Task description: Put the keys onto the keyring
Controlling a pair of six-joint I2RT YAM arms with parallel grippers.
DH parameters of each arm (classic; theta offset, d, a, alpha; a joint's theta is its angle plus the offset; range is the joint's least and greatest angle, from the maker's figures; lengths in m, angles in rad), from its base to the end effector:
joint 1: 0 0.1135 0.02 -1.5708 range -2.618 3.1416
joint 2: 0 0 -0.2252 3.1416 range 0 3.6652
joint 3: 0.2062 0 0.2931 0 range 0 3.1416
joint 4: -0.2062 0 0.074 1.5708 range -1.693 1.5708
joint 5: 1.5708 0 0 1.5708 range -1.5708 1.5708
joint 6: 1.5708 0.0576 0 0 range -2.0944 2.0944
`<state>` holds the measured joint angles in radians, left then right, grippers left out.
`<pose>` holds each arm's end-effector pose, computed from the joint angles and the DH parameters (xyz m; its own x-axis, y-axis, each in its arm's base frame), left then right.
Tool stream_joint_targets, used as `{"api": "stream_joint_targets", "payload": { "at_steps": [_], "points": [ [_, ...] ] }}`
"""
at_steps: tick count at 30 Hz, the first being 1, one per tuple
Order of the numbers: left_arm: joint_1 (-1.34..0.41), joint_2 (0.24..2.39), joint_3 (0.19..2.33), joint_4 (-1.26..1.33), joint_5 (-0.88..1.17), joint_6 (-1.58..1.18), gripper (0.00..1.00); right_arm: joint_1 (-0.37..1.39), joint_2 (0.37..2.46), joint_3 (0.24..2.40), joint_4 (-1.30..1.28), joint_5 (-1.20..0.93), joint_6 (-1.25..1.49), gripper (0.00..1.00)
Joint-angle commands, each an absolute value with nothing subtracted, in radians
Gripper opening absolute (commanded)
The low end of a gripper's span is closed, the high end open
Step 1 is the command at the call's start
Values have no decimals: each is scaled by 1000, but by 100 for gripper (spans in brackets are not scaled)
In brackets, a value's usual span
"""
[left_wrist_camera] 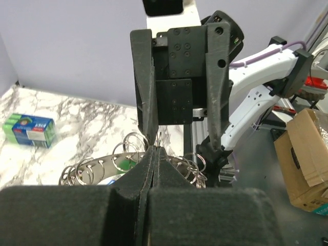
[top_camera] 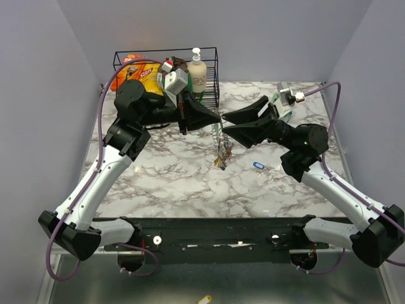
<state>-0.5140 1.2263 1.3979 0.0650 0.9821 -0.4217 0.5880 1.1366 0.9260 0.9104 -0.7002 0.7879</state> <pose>0.2546 -0.1988 0.4584 -0.2137 -0.1404 -0.9668 0.9750 0.0313 -0.2200 0.2362 0.2021 0.3925 -0.2134 0.5092 -0.8338 -0.9684 0.0027 0.2495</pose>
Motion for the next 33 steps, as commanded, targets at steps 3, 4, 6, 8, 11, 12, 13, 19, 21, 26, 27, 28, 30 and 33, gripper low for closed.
{"api": "stream_joint_targets", "payload": {
  "at_steps": [3, 4, 6, 8, 11, 12, 13, 19, 21, 26, 27, 28, 30, 33],
  "points": [
    [-523, 1212, 1492, -245, 885, -210, 0, 592, 1105, 888, 850, -712, 724, 75],
    [-523, 1212, 1499, -271, 876, -195, 0, 592, 1101, 885, 827, -710, 707, 79],
    [-523, 1216, 1512, -345, 851, -148, 0, 592, 1091, 877, 796, -689, 693, 85],
    [-523, 1216, 1514, -399, 827, -123, 0, 592, 1088, 867, 763, -680, 678, 90],
    [-523, 1209, 1493, -440, 808, -98, 0, 589, 1091, 858, 717, -664, 658, 92],
    [-522, 1207, 1462, -446, 796, -94, 0, 584, 1092, 857, 706, -670, 654, 92],
    [-523, 1203, 1441, -446, 795, -100, 0, 584, 1094, 854, 672, -672, 634, 92],
    [-520, 1163, 1250, -382, 726, -150, 0, 583, 1104, 873, 458, -650, 514, 95],
    [-515, 1160, 1194, -370, 694, -178, 0, 583, 1115, 882, 401, -646, 485, 95],
    [-491, 1158, 1068, -301, 600, -248, 0, 581, 1150, 891, 273, -629, 425, 97],
    [-483, 1157, 1025, -284, 586, -280, 2, 584, 1161, 894, 253, -630, 417, 97],
    [-476, 1157, 1002, -267, 572, -307, 4, 583, 1176, 891, 229, -635, 413, 97],
    [-450, 1146, 932, -200, 554, -350, 15, 583, 1189, 876, 209, -635, 402, 98],
    [-422, 1124, 856, -147, 514, -403, 33, 583, 1203, 836, 177, -630, 394, 100]
  ]
}}
